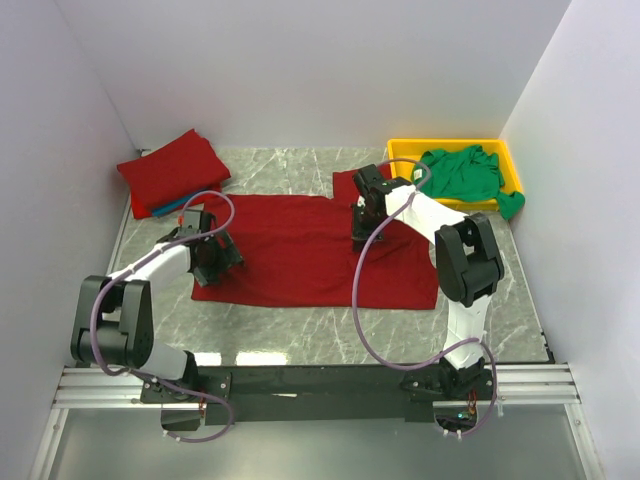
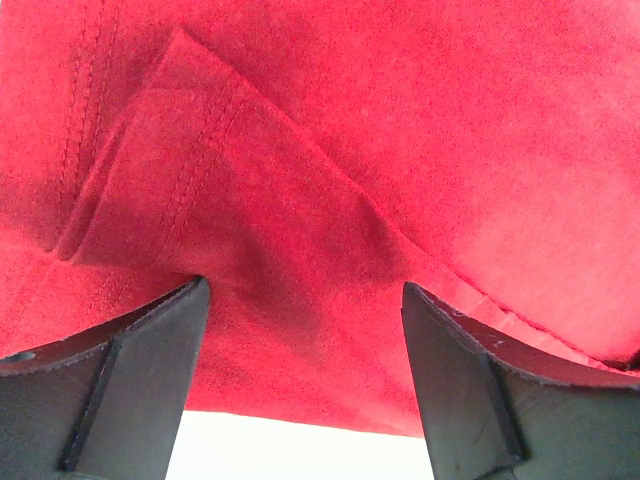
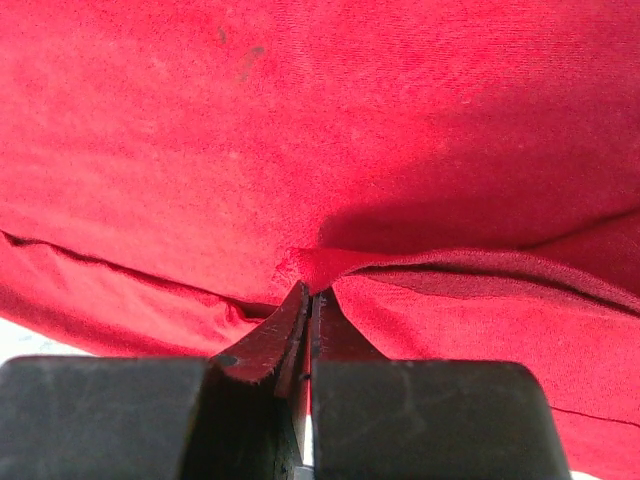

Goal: Fold and stack the t-shirts
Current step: Fold the tshirt

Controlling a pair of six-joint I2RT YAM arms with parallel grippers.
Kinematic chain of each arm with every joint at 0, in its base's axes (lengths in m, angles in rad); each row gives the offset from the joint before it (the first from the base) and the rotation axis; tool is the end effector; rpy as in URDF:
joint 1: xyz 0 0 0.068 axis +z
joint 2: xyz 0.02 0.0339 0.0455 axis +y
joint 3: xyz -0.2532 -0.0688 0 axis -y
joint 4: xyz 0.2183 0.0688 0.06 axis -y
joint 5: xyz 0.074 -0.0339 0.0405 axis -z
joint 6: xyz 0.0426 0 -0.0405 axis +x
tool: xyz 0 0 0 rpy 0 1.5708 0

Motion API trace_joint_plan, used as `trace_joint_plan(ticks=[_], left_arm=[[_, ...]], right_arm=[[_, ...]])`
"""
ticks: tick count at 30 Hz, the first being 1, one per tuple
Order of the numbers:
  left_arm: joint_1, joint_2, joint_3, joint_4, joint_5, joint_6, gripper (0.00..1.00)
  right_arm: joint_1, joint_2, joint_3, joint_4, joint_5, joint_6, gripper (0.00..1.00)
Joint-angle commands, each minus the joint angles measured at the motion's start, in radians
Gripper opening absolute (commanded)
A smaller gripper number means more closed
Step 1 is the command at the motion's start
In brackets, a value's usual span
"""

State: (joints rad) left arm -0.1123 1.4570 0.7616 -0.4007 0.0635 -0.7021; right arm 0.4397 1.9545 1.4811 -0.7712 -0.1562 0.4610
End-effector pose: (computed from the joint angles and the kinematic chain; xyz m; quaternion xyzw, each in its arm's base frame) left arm 0.2487 -0.0308 0.1676 -0.2752 0.9317 -0.1214 0.2036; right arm 0.3353 0.1650 0.1922 -0.0022 0.9838 0.1398 0.1122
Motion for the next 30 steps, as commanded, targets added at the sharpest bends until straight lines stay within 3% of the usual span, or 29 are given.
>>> trace_joint_plan(ticks=[1, 16, 19, 20, 25, 26, 29, 30], left_arm=[[0.002, -0.038, -0.05, -0.004, -0.002, -0.019, 0.84], [0.002, -0.176, -0.136, -0.043, -0.021, -0.056, 0.84], [0.002, -0.208, -0.153, -0.049, -0.024, -0.065, 0.84], [0.002, -0.214, -0.156, -0.053, -0.025, -0.071, 0.84], [0.0, -0.265, -0.14, -0.067, -0.051, -0.082, 0.84], [-0.001, -0.271, -0.133, -0.07, -0.057, -0.08, 0.84], [-0.001, -0.288, -0.09, -0.085, -0.06, -0.074, 0.84], [-0.003, -0.291, -0.067, -0.093, -0.088, -0.073, 0.84]], right_arm=[[0.008, -0.011, 0.028, 0.007, -0.026, -0.031, 0.0], [0.031, -0.016, 0.031, 0.02, -0.092, -0.119, 0.06], [0.034, -0.025, 0.031, 0.021, -0.097, -0.13, 0.12], [0.034, -0.029, 0.031, 0.024, -0.1, -0.131, 0.22], [0.033, -0.071, 0.031, 0.038, -0.108, -0.134, 0.51], [0.034, -0.092, 0.033, 0.041, -0.106, -0.134, 0.61], [0.031, -0.132, 0.025, 0.05, -0.1, -0.125, 0.78], [0.028, -0.164, 0.021, 0.053, -0.097, -0.121, 0.8]])
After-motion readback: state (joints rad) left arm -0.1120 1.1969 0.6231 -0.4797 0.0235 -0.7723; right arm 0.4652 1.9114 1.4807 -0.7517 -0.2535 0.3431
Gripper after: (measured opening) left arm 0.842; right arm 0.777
